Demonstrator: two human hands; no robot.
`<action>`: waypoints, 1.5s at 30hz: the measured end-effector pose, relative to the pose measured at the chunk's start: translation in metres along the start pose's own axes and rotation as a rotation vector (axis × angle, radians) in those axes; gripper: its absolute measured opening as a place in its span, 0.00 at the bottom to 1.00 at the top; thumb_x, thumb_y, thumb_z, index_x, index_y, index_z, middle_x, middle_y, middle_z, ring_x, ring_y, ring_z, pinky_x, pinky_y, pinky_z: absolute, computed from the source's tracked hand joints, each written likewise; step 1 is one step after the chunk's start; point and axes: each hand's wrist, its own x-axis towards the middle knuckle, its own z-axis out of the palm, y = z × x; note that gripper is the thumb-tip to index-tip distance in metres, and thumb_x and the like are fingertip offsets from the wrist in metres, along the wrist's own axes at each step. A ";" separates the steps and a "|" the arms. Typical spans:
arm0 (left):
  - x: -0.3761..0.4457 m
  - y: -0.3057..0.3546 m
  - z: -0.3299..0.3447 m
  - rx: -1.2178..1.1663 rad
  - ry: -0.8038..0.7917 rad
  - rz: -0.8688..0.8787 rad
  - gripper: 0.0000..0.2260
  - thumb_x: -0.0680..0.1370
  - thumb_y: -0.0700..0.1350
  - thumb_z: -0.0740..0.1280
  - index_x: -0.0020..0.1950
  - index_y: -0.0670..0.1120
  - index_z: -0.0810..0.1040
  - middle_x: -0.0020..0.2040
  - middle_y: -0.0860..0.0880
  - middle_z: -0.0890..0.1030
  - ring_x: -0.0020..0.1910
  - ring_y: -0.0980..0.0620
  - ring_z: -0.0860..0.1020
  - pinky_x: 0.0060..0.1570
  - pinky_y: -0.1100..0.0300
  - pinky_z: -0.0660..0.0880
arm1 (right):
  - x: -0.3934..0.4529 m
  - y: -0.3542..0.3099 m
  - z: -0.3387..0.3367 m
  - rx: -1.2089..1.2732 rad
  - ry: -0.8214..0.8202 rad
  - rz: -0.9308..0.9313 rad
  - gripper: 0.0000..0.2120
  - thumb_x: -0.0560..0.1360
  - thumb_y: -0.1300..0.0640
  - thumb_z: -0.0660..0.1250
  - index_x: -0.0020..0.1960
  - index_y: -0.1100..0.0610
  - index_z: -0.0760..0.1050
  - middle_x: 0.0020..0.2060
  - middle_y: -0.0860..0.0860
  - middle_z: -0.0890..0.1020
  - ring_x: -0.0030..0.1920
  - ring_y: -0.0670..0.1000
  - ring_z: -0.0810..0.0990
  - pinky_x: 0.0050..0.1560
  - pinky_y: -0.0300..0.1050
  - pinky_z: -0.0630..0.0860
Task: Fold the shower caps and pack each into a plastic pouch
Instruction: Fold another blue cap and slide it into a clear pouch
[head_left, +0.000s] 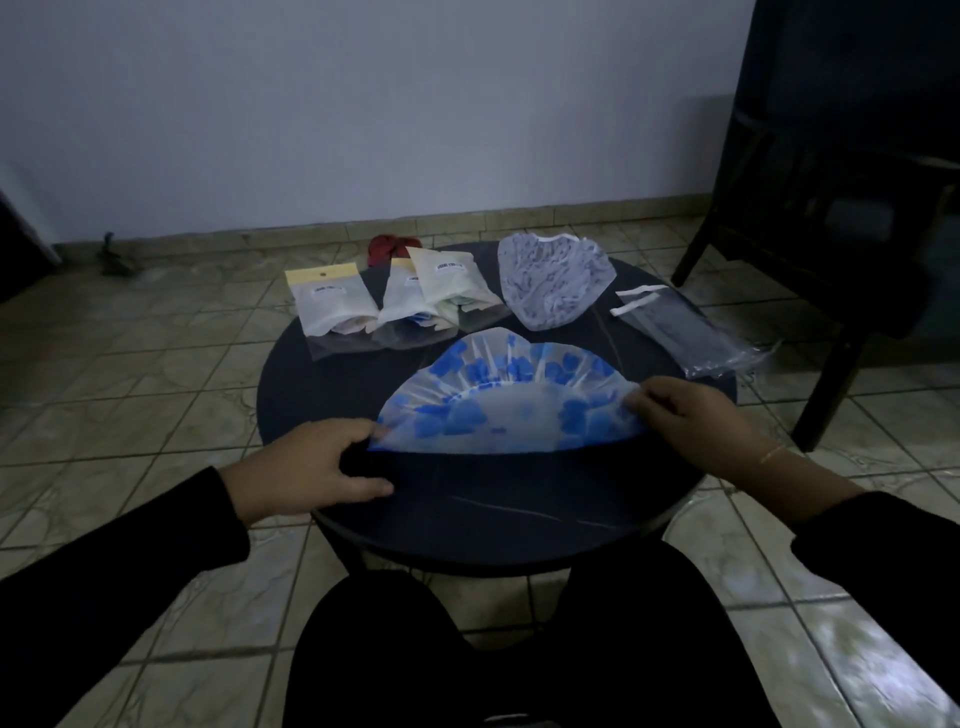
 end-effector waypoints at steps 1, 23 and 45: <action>0.004 0.001 -0.001 0.009 0.019 -0.028 0.27 0.63 0.70 0.65 0.52 0.53 0.79 0.48 0.59 0.81 0.47 0.63 0.78 0.50 0.67 0.73 | 0.003 -0.002 0.000 -0.001 0.012 0.019 0.07 0.78 0.53 0.62 0.44 0.52 0.77 0.42 0.51 0.81 0.43 0.50 0.78 0.47 0.43 0.71; 0.026 0.066 0.008 0.391 0.575 0.248 0.11 0.74 0.53 0.61 0.51 0.52 0.80 0.48 0.52 0.80 0.46 0.49 0.78 0.44 0.55 0.70 | 0.023 -0.029 0.034 -0.459 0.420 -0.247 0.12 0.75 0.51 0.59 0.47 0.56 0.78 0.44 0.55 0.79 0.44 0.59 0.78 0.40 0.51 0.74; 0.100 0.063 0.044 0.270 -0.162 -0.032 0.54 0.57 0.80 0.52 0.77 0.57 0.42 0.78 0.55 0.40 0.77 0.52 0.41 0.74 0.49 0.42 | 0.052 -0.038 0.063 -0.471 -0.364 -0.026 0.29 0.78 0.36 0.45 0.76 0.42 0.45 0.77 0.42 0.46 0.76 0.44 0.44 0.74 0.59 0.42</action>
